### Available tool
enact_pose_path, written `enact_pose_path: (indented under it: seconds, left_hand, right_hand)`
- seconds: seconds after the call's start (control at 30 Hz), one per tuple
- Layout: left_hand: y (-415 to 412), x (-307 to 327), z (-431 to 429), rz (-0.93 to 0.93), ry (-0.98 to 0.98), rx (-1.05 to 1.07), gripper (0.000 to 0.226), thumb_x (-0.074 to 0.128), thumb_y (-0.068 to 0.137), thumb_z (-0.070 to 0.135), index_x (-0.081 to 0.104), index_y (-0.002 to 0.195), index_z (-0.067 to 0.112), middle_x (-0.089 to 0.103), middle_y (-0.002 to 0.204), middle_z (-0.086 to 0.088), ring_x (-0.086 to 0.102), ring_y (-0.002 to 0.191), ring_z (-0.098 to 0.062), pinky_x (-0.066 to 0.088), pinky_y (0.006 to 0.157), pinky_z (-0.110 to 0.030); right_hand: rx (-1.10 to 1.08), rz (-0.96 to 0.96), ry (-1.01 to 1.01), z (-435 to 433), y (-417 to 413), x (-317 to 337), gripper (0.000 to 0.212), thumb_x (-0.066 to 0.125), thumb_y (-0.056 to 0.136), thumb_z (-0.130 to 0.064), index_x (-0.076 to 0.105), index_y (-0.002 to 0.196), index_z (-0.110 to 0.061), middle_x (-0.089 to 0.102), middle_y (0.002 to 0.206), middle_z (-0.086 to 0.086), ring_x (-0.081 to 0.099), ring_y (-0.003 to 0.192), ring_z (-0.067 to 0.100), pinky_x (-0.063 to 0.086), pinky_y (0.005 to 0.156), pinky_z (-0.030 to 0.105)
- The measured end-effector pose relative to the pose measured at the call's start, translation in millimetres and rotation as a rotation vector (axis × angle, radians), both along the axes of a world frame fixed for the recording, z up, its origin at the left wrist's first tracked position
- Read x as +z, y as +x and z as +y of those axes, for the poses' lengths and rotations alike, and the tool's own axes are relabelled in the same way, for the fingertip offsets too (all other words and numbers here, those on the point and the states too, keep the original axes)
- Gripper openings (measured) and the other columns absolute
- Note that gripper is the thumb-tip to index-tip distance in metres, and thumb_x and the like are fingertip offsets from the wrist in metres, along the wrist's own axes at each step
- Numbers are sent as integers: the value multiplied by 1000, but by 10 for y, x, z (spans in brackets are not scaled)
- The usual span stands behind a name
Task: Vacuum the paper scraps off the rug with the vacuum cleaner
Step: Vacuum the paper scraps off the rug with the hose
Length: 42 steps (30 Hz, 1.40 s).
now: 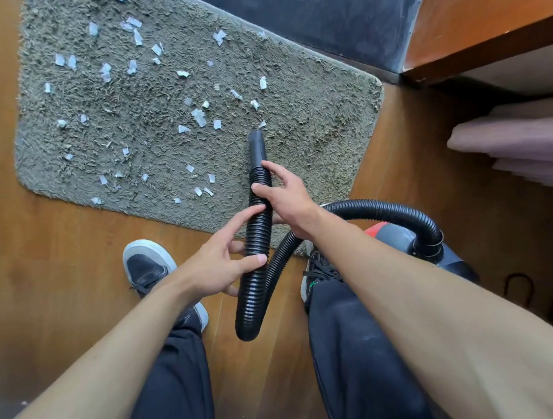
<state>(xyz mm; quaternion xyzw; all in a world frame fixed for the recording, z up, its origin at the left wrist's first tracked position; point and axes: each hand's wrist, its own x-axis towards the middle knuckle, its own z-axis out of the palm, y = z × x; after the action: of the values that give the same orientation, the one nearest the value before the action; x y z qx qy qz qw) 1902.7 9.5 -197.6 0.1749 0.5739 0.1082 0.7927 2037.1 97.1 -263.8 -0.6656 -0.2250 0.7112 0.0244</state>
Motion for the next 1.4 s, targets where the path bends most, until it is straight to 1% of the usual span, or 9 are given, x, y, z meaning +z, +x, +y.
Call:
enact_pose_path:
  seconds: [0.13, 0.4, 0.53, 0.7, 0.93, 1.07, 1.17, 1.33, 1.4]
  left_hand:
    - [147, -28, 154, -42, 1, -60, 69, 62, 96, 11, 36, 138, 60, 72, 91, 7, 73, 83, -16, 61, 69, -50]
    - [358, -16, 287, -54, -18, -147, 69, 61, 96, 12, 35, 137, 60, 69, 106, -4, 72, 96, -32, 62, 65, -51]
    - [213, -25, 242, -18, -17, -136, 69, 63, 96, 14, 37, 133, 65, 68, 106, -1, 74, 93, -26, 61, 70, -54]
    - [-111, -16, 180, 25, -17, -72, 69, 61, 97, 10, 38, 135, 63, 72, 104, 0, 75, 90, -19, 62, 71, -51]
    - [-378, -41, 140, 26, -8, -30, 69, 61, 97, 11, 39, 134, 64, 75, 95, 3, 74, 89, -16, 62, 73, -49]
    - [-338, -30, 163, 24, -2, 12, 68, 59, 98, 10, 38, 136, 62, 73, 84, 12, 71, 83, -10, 62, 75, -48]
    - [-291, -47, 226, 30, 16, 39, 68, 58, 98, 10, 37, 137, 61, 71, 94, 4, 67, 78, -5, 62, 71, -41]
    - [-231, -92, 429, 11, 37, -2, 67, 58, 99, 10, 37, 139, 59, 70, 86, 9, 69, 72, -3, 60, 68, -42]
    - [-195, -93, 492, 4, 34, -13, 68, 58, 98, 9, 37, 139, 58, 67, 91, 3, 70, 75, -9, 62, 68, -44]
  right_hand:
    - [-110, -22, -18, 61, 278, 7, 57, 62, 92, -8, 44, 142, -29, 67, 100, 1, 67, 79, 13, 55, 53, 28]
    - [-217, -59, -7, 27, 499, -11, 61, 61, 93, -7, 41, 146, -28, 66, 106, 5, 66, 75, 11, 56, 59, 31]
    - [-160, -64, 9, 1, 330, -26, 61, 61, 93, -10, 40, 147, -30, 67, 112, 7, 66, 87, 17, 60, 68, 37]
    - [-93, -14, 13, 37, -65, -44, 61, 59, 94, -8, 37, 148, -27, 64, 116, 10, 65, 91, 18, 56, 58, 27]
    - [0, 2, 29, 77, -359, -80, 64, 59, 93, -10, 35, 149, -28, 63, 118, 10, 65, 104, 25, 58, 85, 43]
    - [39, 12, 54, 163, -378, -67, 64, 59, 93, -8, 35, 149, -26, 64, 114, 9, 66, 102, 27, 59, 81, 41]
    - [63, 7, 88, 277, -369, -74, 65, 59, 92, -7, 35, 150, -24, 63, 117, 13, 66, 105, 30, 57, 82, 41]
    - [40, -29, 80, 464, -262, -65, 59, 58, 93, -8, 39, 146, -27, 65, 110, 9, 66, 85, 19, 56, 55, 28]
    - [33, -46, 87, 500, -203, -67, 59, 57, 94, -8, 39, 146, -28, 66, 108, 7, 65, 83, 17, 55, 55, 27]
